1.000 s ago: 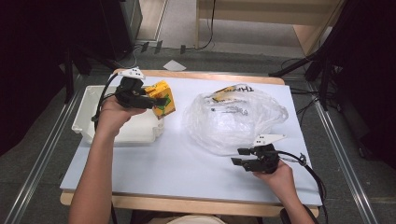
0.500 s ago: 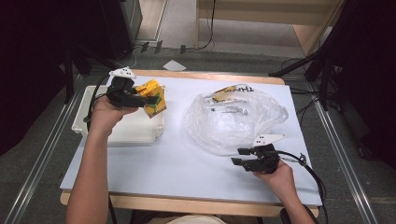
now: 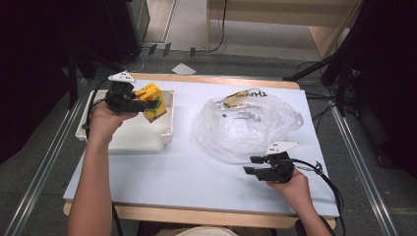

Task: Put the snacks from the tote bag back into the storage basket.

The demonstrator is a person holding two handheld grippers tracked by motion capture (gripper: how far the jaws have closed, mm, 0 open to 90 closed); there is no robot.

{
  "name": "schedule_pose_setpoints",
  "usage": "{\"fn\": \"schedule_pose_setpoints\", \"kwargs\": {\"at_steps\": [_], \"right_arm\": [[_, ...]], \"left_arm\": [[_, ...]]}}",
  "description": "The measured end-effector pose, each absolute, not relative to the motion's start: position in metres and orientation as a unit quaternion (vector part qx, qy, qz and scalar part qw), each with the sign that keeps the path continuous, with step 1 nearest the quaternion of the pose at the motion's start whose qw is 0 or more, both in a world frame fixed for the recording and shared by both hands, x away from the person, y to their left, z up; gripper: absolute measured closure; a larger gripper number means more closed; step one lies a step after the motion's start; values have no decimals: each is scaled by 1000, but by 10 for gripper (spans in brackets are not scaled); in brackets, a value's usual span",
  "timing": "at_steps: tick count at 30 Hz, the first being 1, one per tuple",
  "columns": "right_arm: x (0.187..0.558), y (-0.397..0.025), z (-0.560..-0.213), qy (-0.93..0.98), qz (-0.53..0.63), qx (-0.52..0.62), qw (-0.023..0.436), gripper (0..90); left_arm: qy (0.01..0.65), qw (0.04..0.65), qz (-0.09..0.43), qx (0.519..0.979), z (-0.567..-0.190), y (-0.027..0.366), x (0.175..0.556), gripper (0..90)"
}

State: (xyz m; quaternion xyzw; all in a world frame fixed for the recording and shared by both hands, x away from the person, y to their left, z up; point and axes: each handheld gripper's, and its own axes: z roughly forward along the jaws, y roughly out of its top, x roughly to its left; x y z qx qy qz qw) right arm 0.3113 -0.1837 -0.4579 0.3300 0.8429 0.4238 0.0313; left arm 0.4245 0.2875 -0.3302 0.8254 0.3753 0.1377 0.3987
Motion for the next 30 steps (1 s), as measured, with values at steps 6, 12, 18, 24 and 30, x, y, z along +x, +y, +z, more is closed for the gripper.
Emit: {"fn": "schedule_pose_setpoints", "kwargs": {"at_steps": [6,12,18,24,30], "right_arm": [[311,-183,-458,843,423,331,31,497],[311,-183,-458,842,424,332,30,498],[310,-183,-459,844,422,331,29,498],[309,-182,-459,844,421,332,29,498],[307,-182,-459,845,419,331,32,498]], "left_arm": [[383,390,143,825,-344,290,432,525],[387,375,144,830,-360,289,442,525],[395,372,140,828,-373,289,452,525],[393,366,142,831,-383,285,461,525],[393,359,142,835,-392,281,468,524]]}}
